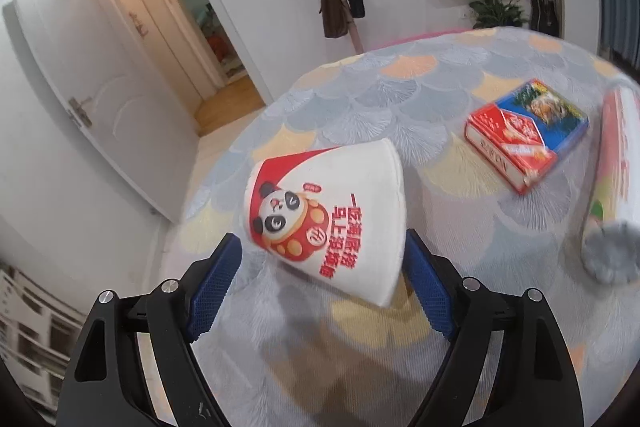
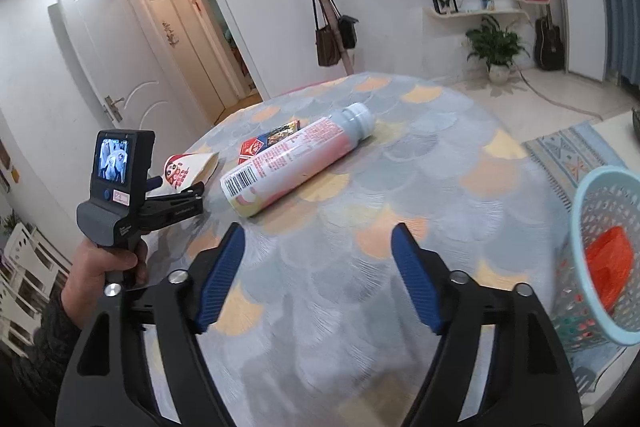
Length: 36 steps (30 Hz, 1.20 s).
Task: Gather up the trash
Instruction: 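Move both tools back over the table toward the paper cup and bottle, then grasp the white panda-print paper cup with the left tool while the right grasps the pink drink bottle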
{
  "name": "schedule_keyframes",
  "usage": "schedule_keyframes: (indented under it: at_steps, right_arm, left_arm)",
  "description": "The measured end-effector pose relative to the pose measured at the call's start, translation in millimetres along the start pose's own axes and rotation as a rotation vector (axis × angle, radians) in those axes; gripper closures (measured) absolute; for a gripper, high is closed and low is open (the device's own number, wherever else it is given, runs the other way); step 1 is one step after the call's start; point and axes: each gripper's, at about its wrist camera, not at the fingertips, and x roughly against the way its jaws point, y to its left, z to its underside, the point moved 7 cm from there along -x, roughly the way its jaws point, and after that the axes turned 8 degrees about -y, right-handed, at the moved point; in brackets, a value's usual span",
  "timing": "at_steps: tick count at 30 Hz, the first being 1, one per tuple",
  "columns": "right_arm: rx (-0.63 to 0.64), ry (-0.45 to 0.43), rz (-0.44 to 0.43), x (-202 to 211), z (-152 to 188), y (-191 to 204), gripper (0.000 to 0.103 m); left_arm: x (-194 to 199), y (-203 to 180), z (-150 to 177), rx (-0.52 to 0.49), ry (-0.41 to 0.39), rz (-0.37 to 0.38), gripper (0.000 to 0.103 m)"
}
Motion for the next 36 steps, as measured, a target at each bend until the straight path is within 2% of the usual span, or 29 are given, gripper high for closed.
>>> schedule_keyframes:
  at_steps: [3,7,9,12,15,18,21,25,26,28,30,32,33,36]
  right_arm:
    - [-0.081,0.031,0.005,-23,-8,8,0.019]
    - [-0.152,0.073,0.019,-57,-18,17,0.015]
    - [-0.211,0.132,0.047,-82,-16,21,0.015]
    - [-0.298,0.174,0.066,-106,-13,24,0.015]
    - [-0.339,0.181,0.117,-123,-14,24,0.015]
    - [-0.289,0.173,0.212,-136,-20,27,0.012]
    - [-0.160,0.188,0.314,-148,-21,36,0.011]
    - [-0.018,0.187,0.367,-151,-13,44,0.011]
    - [-0.005,0.179,0.362,-149,-11,43,0.012]
    - [0.011,0.152,0.352,-142,-10,40,0.022]
    - [0.009,0.134,0.332,-132,-9,34,0.039]
    - [-0.005,0.125,0.305,-121,-6,29,0.052]
    - [-0.014,0.124,0.286,-117,-4,26,0.055]
    - [-0.035,0.123,0.223,-98,3,20,0.055]
  left_arm:
    - [-7,7,3,0.085,0.024,0.087,0.023]
    - [-17,13,9,0.189,0.052,0.210,0.029]
    - [-19,13,12,0.211,0.053,0.231,0.029]
    - [-21,9,13,0.202,0.049,0.234,0.030]
    - [-18,9,16,0.206,0.039,0.253,0.030]
    - [-15,10,15,0.206,0.021,0.261,0.030]
    - [-5,9,17,0.194,-0.005,0.263,0.030]
    - [16,6,20,0.178,-0.045,0.248,0.030]
    - [20,6,21,0.180,-0.050,0.247,0.030]
    - [27,9,27,0.190,-0.051,0.251,0.030]
    - [34,14,34,0.199,-0.051,0.252,0.030]
    - [40,17,39,0.205,-0.050,0.252,0.030]
    - [45,19,42,0.206,-0.050,0.254,0.030]
    - [59,22,46,0.206,-0.062,0.250,0.030]
